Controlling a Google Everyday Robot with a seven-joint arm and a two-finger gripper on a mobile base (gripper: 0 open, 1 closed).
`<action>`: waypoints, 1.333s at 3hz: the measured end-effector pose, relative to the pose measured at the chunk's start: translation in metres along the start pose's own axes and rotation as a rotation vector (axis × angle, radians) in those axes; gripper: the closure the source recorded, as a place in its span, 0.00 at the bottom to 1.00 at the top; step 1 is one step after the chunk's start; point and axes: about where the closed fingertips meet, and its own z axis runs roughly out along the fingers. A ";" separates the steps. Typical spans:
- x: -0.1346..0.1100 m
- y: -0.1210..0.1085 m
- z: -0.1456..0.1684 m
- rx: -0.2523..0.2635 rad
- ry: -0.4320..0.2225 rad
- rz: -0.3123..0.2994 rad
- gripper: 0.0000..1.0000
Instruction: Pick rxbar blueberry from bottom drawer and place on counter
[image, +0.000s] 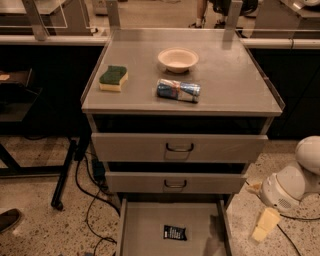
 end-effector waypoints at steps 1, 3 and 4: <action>0.006 0.000 0.026 -0.008 -0.059 -0.037 0.00; 0.016 -0.015 0.064 -0.033 -0.116 -0.075 0.00; 0.021 -0.020 0.078 -0.036 -0.173 -0.070 0.00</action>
Offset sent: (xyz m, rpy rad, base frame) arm 0.0106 0.0120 -0.1013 0.1850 -0.0711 0.0646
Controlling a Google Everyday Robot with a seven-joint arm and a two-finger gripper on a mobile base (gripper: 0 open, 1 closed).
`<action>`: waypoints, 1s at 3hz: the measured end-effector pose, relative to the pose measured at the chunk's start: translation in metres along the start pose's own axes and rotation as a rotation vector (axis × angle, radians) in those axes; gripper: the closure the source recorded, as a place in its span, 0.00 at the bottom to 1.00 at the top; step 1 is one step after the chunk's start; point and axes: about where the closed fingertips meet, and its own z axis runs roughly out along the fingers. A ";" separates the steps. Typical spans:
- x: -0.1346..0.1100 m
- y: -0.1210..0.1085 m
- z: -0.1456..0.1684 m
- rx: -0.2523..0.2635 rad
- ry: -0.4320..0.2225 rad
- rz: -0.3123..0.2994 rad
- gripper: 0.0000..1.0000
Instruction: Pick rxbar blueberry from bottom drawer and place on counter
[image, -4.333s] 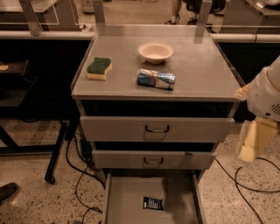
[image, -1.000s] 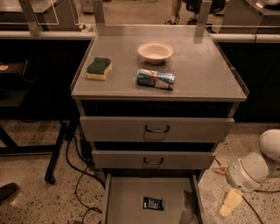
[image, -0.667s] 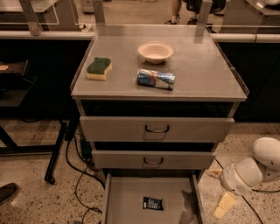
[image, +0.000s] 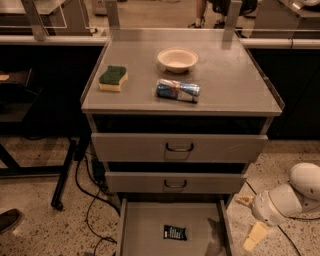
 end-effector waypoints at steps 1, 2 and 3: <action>0.024 -0.028 0.025 0.044 -0.056 -0.021 0.00; 0.024 -0.028 0.026 0.043 -0.056 -0.020 0.00; 0.027 -0.026 0.035 0.027 -0.066 -0.021 0.00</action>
Offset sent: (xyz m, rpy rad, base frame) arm 0.0267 -0.0224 -0.0610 0.0284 -0.0686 -0.0433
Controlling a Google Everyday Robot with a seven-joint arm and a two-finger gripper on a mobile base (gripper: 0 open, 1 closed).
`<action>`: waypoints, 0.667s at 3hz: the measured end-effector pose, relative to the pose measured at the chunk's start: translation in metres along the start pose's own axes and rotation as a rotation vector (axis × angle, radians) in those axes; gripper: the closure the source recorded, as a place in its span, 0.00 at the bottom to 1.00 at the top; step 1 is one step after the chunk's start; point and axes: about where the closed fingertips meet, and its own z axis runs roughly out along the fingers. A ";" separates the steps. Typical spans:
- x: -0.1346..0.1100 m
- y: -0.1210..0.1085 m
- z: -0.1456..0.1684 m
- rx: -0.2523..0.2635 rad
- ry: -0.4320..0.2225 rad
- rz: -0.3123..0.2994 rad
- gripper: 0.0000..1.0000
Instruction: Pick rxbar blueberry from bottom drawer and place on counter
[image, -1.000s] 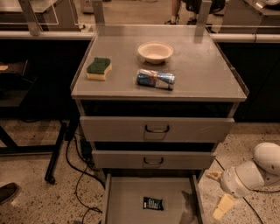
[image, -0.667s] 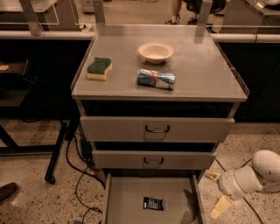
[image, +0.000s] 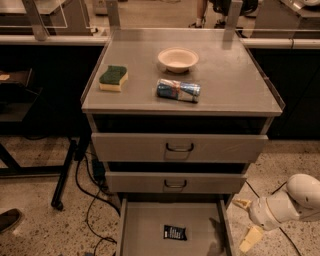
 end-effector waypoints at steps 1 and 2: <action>0.026 -0.012 0.049 -0.026 0.007 -0.020 0.00; 0.026 -0.012 0.050 -0.027 0.007 -0.020 0.00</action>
Offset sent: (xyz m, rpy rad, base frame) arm 0.0100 0.0098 -0.0766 -0.0149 -0.0074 0.0521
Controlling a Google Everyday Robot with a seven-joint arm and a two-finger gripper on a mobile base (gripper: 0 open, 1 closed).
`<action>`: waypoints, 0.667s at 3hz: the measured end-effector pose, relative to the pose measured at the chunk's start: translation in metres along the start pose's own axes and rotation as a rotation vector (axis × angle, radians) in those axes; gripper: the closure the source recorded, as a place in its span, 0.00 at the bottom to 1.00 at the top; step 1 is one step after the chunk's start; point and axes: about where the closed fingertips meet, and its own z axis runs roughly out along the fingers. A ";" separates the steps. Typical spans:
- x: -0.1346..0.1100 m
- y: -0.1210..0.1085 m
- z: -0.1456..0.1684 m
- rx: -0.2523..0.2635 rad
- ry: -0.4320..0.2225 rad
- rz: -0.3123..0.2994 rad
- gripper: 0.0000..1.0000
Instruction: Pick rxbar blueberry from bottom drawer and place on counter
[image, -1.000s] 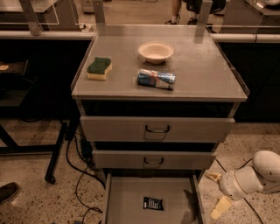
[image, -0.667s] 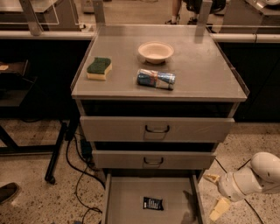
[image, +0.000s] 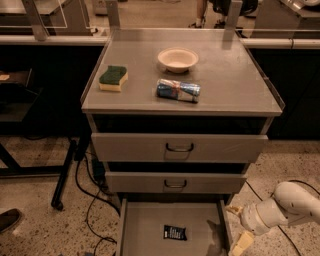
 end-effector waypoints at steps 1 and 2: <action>0.021 -0.014 0.032 0.052 0.022 -0.019 0.00; 0.021 -0.014 0.032 0.052 0.022 -0.019 0.00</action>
Offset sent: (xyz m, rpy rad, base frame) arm 0.0141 -0.0024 -0.0618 -0.0645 -0.0856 -0.0272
